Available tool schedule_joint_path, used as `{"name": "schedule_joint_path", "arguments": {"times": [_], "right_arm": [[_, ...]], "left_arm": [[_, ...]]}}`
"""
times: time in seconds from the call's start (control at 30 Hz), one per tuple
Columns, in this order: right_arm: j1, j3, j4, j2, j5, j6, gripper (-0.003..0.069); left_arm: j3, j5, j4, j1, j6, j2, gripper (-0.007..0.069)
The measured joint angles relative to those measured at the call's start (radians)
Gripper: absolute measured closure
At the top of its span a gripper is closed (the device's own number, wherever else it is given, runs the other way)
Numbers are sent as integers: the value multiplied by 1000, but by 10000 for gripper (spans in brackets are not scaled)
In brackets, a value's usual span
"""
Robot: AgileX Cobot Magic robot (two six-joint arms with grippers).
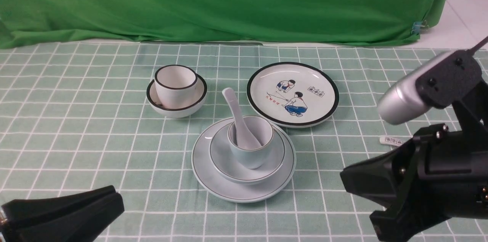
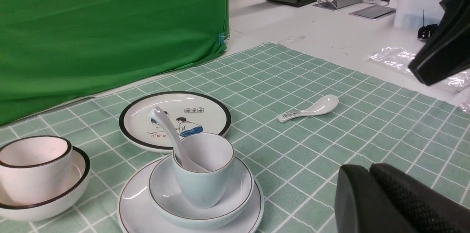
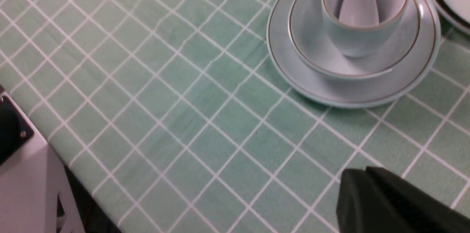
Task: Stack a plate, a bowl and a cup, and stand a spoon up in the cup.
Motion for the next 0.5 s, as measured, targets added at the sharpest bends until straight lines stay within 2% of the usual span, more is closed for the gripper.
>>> {"name": "schedule_joint_path", "arguments": {"times": [0.07,0.2,0.23,0.3,0.33,0.5], "right_arm": [[-27,0,-19,-9,-37,-22,617],[-234,119,-17,-140,-131,-121,642],[-244,130,-15,-140,-137,-127,642],[-331,233,-3,-224,-191,-168,642],[-443,384,0,-368,-270,-201,642],[-611,645,0,-623,-372,-220,643]], "left_arm": [[0,0,6,0,1,0,612],[0,0,27,0,1,0,612],[0,0,28,0,1,0,612],[0,0,32,0,1,0,612],[0,0,34,0,1,0,612],[0,0,35,0,1,0,612]]}}
